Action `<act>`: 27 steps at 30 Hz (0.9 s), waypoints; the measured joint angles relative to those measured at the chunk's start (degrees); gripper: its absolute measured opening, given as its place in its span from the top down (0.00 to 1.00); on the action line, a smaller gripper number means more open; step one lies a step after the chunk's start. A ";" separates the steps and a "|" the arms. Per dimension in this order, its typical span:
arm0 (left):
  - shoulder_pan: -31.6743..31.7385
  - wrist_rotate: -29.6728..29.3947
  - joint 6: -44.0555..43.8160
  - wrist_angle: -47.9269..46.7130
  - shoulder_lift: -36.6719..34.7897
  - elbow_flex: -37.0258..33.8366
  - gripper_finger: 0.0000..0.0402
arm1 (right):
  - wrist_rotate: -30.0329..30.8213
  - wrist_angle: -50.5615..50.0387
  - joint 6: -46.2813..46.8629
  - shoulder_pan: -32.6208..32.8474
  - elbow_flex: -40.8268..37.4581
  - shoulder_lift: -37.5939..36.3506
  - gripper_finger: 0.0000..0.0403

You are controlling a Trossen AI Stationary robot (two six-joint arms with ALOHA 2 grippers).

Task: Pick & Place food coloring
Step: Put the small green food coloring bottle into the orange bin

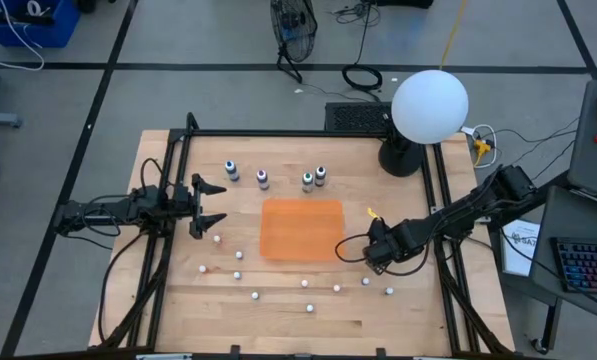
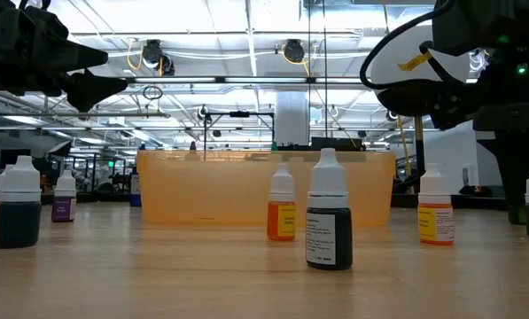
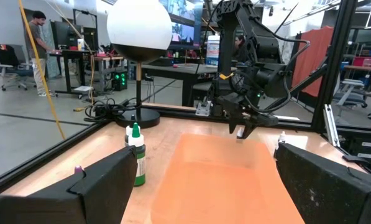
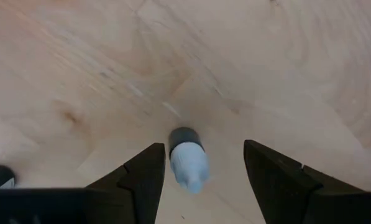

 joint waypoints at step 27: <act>0.00 0.00 0.00 0.00 0.00 0.00 0.06 | 4.89 6.45 -12.30 0.02 0.49 -0.05 0.88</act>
